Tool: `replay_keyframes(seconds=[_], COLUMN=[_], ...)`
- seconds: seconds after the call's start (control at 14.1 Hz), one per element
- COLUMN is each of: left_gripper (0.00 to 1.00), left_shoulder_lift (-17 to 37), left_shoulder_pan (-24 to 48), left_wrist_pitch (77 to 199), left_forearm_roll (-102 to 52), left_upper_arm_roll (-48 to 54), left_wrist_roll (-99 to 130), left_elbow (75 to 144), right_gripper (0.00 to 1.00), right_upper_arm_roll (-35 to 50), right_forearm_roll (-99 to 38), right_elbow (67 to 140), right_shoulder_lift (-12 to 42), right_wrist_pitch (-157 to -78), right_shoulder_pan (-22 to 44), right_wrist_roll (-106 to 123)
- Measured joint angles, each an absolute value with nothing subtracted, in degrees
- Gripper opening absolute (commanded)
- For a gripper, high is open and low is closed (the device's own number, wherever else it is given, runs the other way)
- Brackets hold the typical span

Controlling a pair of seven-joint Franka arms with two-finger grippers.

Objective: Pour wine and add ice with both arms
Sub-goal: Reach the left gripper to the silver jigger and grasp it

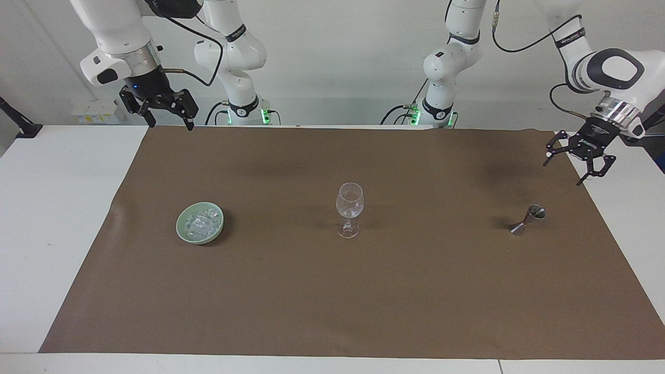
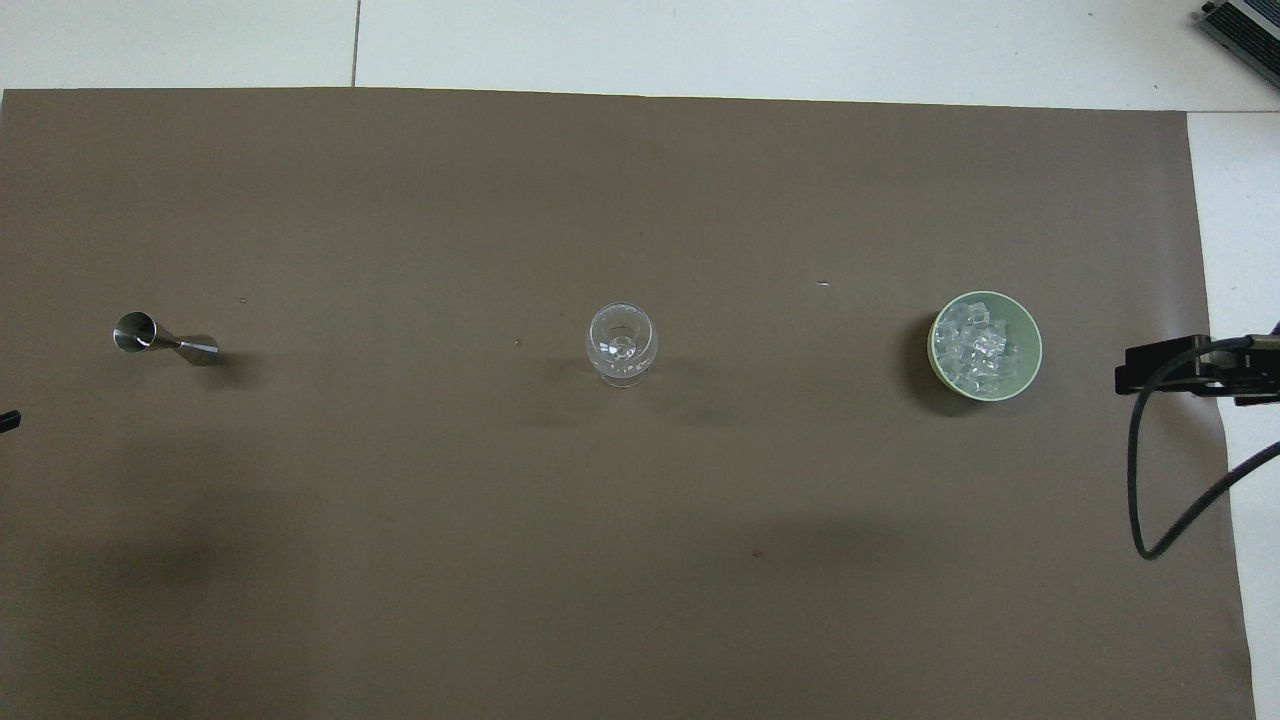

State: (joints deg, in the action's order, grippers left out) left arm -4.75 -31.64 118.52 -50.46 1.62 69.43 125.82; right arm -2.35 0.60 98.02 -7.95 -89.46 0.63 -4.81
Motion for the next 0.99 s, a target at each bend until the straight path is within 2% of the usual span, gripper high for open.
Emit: replay_keyframes(seconds=[0.57,0.99], left_gripper=[1.00,1.00], left_shoulder_lift=[-2.5,3.6], left_shoulder_pan=[-31.7,-32.6], left_wrist_pitch=[122.9,123.2], left_forearm_roll=[-60.9,-69.7], left_upper_arm_roll=[1.8,1.7], left_wrist_roll=[60.2,51.2], left_elbow=[131.6,132.3], right_gripper=[1.00,1.00], right_upper_arm_roll=[-2.4,-2.4], right_forearm_roll=[0.6,0.6], right_elbow=[98.0,98.0], right_shoulder_lift=[-7.9,-7.9], right_wrist_pitch=[-89.5,-89.5], right_shoulder_pan=[0.6,0.6], right_wrist_roll=[-4.8,-4.8])
